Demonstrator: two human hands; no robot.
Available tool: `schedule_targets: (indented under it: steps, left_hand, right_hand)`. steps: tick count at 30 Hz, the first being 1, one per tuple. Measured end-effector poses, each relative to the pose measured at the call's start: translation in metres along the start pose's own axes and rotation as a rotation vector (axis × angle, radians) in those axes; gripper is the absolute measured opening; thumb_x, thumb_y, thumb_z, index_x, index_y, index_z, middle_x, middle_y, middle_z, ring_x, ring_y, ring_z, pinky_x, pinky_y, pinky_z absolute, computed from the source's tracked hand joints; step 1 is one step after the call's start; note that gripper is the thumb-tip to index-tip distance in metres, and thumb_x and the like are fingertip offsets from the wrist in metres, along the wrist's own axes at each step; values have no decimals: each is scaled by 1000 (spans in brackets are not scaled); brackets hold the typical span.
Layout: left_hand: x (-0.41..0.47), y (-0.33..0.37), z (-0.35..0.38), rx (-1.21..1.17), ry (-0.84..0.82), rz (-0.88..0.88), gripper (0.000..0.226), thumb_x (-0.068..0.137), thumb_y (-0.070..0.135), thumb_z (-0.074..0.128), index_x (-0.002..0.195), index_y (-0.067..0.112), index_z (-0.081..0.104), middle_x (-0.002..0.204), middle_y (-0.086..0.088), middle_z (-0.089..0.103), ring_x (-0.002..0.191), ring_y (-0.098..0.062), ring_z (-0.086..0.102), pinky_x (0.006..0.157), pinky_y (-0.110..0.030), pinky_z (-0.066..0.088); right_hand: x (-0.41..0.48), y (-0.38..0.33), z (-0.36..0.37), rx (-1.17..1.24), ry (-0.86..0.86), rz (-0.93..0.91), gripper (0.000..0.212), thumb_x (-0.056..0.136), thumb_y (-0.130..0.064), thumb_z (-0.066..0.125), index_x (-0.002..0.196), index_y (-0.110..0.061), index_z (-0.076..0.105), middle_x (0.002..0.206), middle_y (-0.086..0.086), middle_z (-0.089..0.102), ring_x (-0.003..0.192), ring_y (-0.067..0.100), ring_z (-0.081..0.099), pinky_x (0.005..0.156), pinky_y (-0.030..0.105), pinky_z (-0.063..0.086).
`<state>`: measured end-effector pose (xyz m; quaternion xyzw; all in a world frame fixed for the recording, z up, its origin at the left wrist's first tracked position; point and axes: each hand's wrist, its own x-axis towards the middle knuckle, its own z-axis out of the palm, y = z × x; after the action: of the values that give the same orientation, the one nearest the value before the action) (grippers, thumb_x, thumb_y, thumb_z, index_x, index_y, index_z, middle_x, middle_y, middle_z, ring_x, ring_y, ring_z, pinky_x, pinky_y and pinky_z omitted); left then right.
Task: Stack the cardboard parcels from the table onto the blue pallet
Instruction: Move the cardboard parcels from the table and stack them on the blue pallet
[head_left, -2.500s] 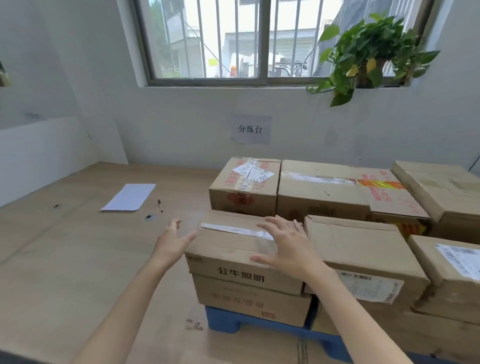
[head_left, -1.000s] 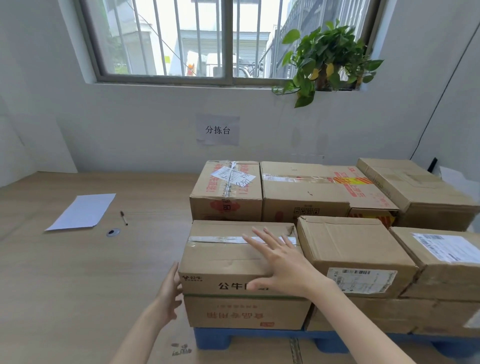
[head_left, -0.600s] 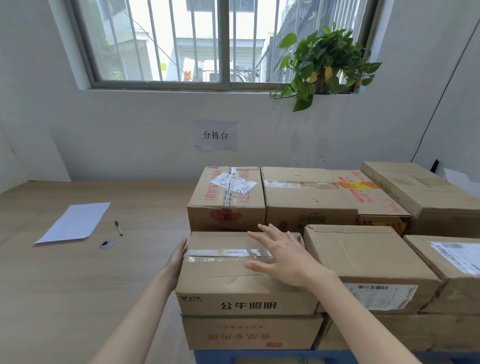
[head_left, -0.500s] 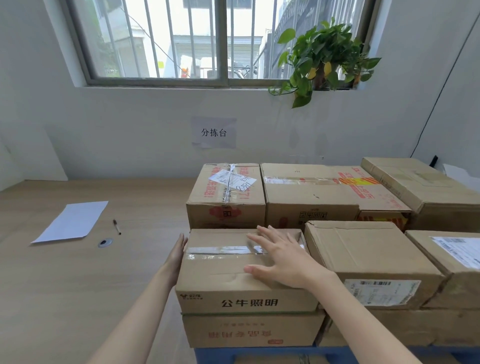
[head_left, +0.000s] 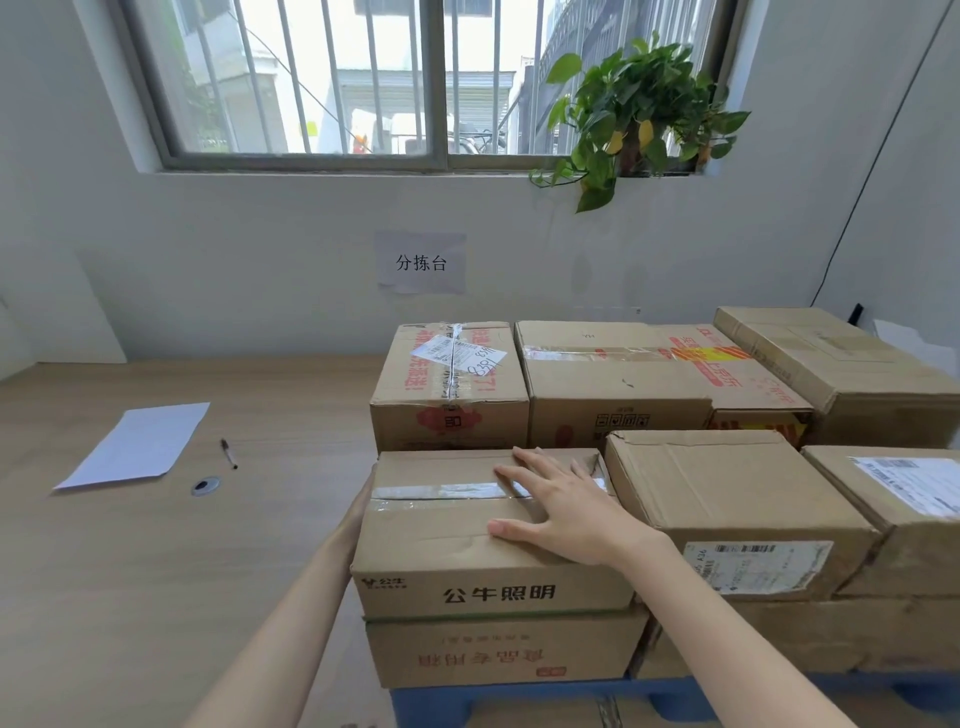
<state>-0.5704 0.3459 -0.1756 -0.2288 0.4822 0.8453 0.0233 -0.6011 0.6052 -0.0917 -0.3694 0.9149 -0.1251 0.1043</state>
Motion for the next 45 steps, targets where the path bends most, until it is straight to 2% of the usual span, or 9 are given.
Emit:
schedule_targets:
  steps: [3, 5, 7, 13, 17, 22, 27, 33, 45]
  left_hand:
    - [2, 8, -5, 46, 68, 64, 49, 100, 50, 30, 120, 15, 58, 98, -9, 73, 86, -21, 71, 78, -36, 47]
    - [10, 16, -13, 58, 156, 109, 57, 99, 52, 30, 146, 19, 36, 141, -6, 51, 124, -24, 53, 94, -37, 42]
    - [10, 26, -16, 97, 177, 164, 61, 96, 57, 33, 150, 30, 24, 154, -3, 31, 137, -24, 37, 105, -40, 36]
    - [8, 42, -5, 216, 86, 216, 46, 89, 70, 34, 122, 46, 55, 134, 6, 58, 120, -20, 55, 110, -46, 36]
    - [9, 32, -20, 103, 137, 205, 63, 90, 70, 31, 143, 37, 38, 142, 4, 45, 130, -28, 46, 108, -50, 37]
    - [-11, -13, -37, 275, 294, 67, 32, 100, 29, 44, 120, 8, 57, 121, -13, 61, 102, -28, 58, 91, -40, 46]
    - [-41, -49, -51, 602, 211, -3, 23, 97, 9, 46, 116, 7, 58, 90, -11, 66, 79, -23, 58, 68, -34, 50]
    - [-50, -58, -43, 479, 188, -70, 20, 99, 23, 41, 87, 11, 51, 80, -11, 52, 72, -24, 47, 59, -33, 50]
    - [-41, -59, -45, 465, 222, -57, 17, 97, 20, 42, 88, 10, 53, 83, -16, 56, 82, -30, 51, 64, -39, 50]
  right_hand:
    - [-3, 0, -3, 18, 7, -6, 86, 80, -78, 41, 151, -40, 14, 162, -11, -1, 148, 9, -8, 119, 48, -7]
    - [-9, -1, -5, 50, -4, -22, 94, 73, -81, 47, 151, -43, 11, 161, -13, -5, 147, 8, -12, 118, 49, -9]
    - [-20, -3, -6, 61, -23, -55, 101, 67, -82, 54, 150, -47, 6, 159, -17, -12, 145, 6, -17, 118, 50, -10]
    - [-39, -4, 12, -58, 8, -107, 111, 66, -72, 67, 150, -46, -1, 161, -11, -9, 146, 10, -17, 119, 44, -9]
    - [-40, -3, 21, -102, 105, -116, 106, 72, -65, 68, 150, -44, 0, 161, -11, -2, 147, 11, -12, 120, 41, -8]
    - [-50, 3, 26, -179, 217, -109, 101, 77, -58, 67, 150, -43, -1, 161, -11, 1, 148, 12, -8, 121, 42, -4]
    - [-60, 13, 39, -334, 318, -94, 110, 65, -49, 82, 152, -31, 18, 155, 1, 31, 145, 23, 26, 114, 49, 29]
    - [-63, 11, 52, -395, 332, -105, 122, 45, -47, 91, 149, -24, 30, 149, 5, 41, 137, 29, 40, 109, 49, 37]
    - [-61, 12, 57, -410, 337, -91, 123, 45, -45, 92, 148, -24, 29, 148, 5, 41, 136, 30, 40, 108, 50, 39]
